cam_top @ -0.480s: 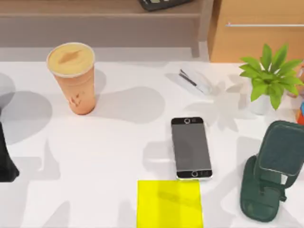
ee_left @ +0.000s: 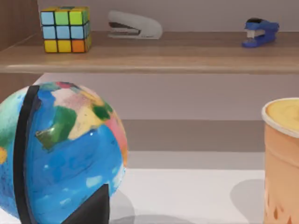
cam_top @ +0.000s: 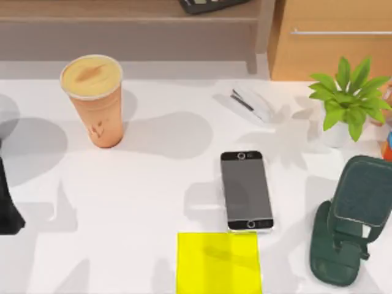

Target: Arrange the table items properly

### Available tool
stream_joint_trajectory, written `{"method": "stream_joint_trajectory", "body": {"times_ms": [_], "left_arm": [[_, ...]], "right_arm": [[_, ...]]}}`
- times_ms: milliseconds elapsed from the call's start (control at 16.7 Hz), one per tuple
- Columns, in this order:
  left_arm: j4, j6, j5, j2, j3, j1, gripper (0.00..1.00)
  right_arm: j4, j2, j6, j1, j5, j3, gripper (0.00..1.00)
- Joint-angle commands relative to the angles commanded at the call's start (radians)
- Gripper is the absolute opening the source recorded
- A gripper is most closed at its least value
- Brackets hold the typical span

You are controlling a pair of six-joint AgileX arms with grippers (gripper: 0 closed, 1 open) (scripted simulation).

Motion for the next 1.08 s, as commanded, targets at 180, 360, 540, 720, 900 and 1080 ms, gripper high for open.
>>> {"method": "stream_joint_trajectory", "body": {"times_ms": [180,360,540,720,900,1080], "left_arm": [[0.000,0.000,0.000,0.000,0.000,0.000,1.00],[0.000,0.000,0.000,0.000,0.000,0.000,1.00],[0.000,0.000,0.000,0.000,0.000,0.000,1.00],[0.000,0.000,0.000,0.000,0.000,0.000,1.00],[0.000,0.000,0.000,0.000,0.000,0.000,1.00],[0.000,0.000,0.000,0.000,0.000,0.000,1.00]], "right_arm": [[-0.161,0.253,-0.089,-0.025,0.000,0.176,1.00],[-0.348,0.570,-0.188,-0.054,0.000,0.364,1.00],[-0.534,0.883,-0.286,-0.082,0.000,0.546,1.00],[-0.693,1.130,-0.373,-0.106,0.000,0.713,1.00],[-0.812,1.310,-0.443,-0.126,0.001,0.852,1.00],[-0.880,1.422,-0.485,-0.138,0.003,0.942,1.00]]}}
